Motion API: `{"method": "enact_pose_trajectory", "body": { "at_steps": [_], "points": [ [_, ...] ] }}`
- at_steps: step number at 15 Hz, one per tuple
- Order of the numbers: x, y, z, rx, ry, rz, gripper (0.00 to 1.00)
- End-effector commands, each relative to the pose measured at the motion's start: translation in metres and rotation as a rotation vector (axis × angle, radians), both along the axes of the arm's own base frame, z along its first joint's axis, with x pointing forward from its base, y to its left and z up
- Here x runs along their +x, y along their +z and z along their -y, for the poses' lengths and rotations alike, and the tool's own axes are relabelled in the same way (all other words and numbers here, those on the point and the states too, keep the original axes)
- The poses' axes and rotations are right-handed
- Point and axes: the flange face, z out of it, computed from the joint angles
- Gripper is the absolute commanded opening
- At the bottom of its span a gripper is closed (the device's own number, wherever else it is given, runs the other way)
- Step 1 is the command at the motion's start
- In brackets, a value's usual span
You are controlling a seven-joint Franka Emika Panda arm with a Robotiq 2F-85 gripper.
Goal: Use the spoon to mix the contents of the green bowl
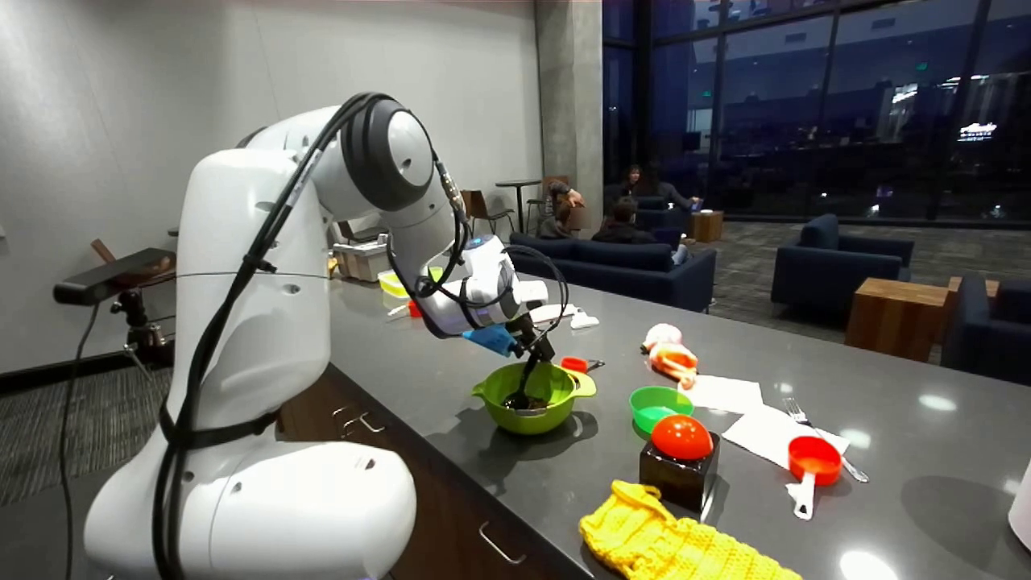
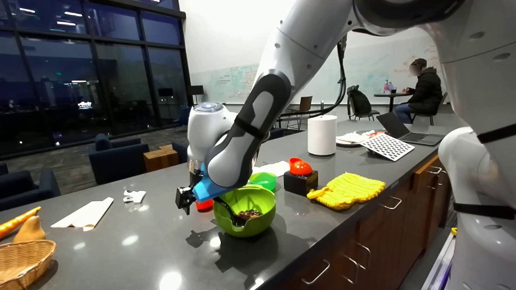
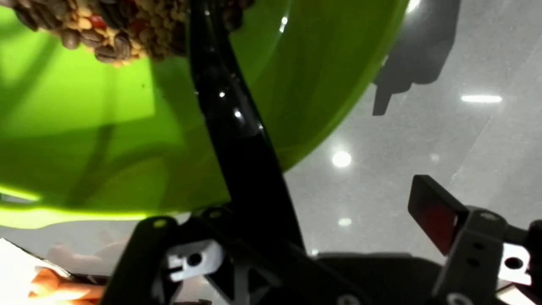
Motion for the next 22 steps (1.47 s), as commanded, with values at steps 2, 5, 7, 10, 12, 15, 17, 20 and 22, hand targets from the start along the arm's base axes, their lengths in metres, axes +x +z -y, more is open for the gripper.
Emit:
{"method": "enact_pose_trajectory", "body": {
  "at_steps": [2, 5, 7, 10, 12, 15, 17, 20, 22],
  "points": [
    [0.0, 0.011, 0.001, -0.019, 0.056, -0.058, 1.0],
    [0.006, 0.008, 0.003, -0.021, 0.099, -0.086, 1.0],
    [0.011, 0.007, 0.006, -0.024, 0.134, -0.106, 1.0],
    [0.02, 0.008, 0.013, -0.024, 0.184, -0.135, 1.0],
    [0.027, 0.01, 0.018, -0.023, 0.211, -0.149, 1.0],
    [0.037, 0.012, 0.022, -0.024, 0.248, -0.167, 1.0],
    [0.041, 0.013, 0.023, -0.024, 0.266, -0.177, 1.0],
    [0.046, 0.012, 0.023, -0.031, 0.29, -0.198, 0.73],
    [0.048, 0.013, 0.022, -0.034, 0.3, -0.21, 0.61]
  ]
}}
